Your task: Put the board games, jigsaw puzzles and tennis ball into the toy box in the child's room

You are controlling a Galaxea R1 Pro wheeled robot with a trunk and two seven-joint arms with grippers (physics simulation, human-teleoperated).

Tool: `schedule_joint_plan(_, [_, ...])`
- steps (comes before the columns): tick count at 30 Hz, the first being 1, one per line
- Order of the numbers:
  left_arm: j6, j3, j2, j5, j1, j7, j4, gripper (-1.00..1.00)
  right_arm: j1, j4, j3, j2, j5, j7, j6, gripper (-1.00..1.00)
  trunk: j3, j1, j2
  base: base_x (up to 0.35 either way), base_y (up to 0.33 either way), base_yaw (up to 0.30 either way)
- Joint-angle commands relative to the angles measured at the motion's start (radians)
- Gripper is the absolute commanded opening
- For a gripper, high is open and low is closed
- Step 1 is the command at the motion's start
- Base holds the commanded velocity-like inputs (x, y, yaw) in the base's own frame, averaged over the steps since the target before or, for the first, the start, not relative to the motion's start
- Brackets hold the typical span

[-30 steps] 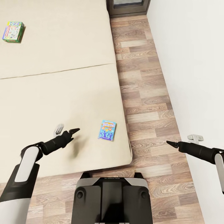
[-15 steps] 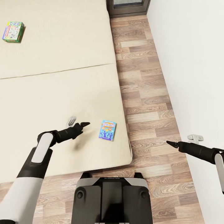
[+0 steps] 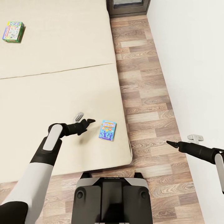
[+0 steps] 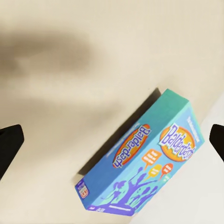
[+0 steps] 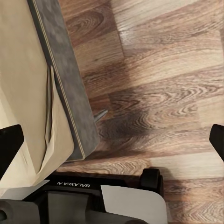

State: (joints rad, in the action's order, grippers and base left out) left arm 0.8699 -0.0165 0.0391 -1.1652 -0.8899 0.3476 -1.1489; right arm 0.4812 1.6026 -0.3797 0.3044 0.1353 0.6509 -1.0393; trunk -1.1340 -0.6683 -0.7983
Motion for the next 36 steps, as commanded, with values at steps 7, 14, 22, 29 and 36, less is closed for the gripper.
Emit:
schedule_joint_plan(7, [-0.003, -0.006, -0.006, -0.010, -0.042, 0.040, 0.068, 1.00, 0.001, 0.000, -0.002, 0.001, 0.007, -0.002, -0.008, 1.00, -0.001, 0.000, -0.001, 0.000, 0.000, 0.000])
schedule_joint_plan(14, [-0.004, -0.009, -0.008, -0.009, -0.060, 0.052, 0.105, 1.00, 0.001, 0.000, -0.002, 0.001, 0.007, -0.002, -0.008, 1.00, -0.001, 0.000, -0.001, 0.000, 0.000, 0.000])
schedule_joint_plan(22, [-0.005, -0.012, -0.010, -0.009, -0.068, 0.057, 0.134, 1.00, 0.001, 0.000, -0.003, 0.001, 0.007, -0.002, -0.008, 1.00, -0.001, 0.000, -0.001, 0.000, 0.000, 0.000])
schedule_joint_plan(29, [-0.006, -0.012, -0.011, -0.009, -0.069, 0.058, 0.151, 1.00, 0.001, 0.000, -0.004, 0.001, 0.007, -0.001, -0.008, 1.00, -0.001, 0.000, -0.001, 0.000, 0.000, 0.000])
schedule_joint_plan(36, [-0.011, -0.013, -0.012, -0.010, -0.065, 0.059, 0.161, 1.00, 0.001, 0.000, -0.005, 0.001, 0.007, -0.001, -0.008, 1.00, -0.001, 0.000, -0.001, 0.000, 0.000, 0.000])
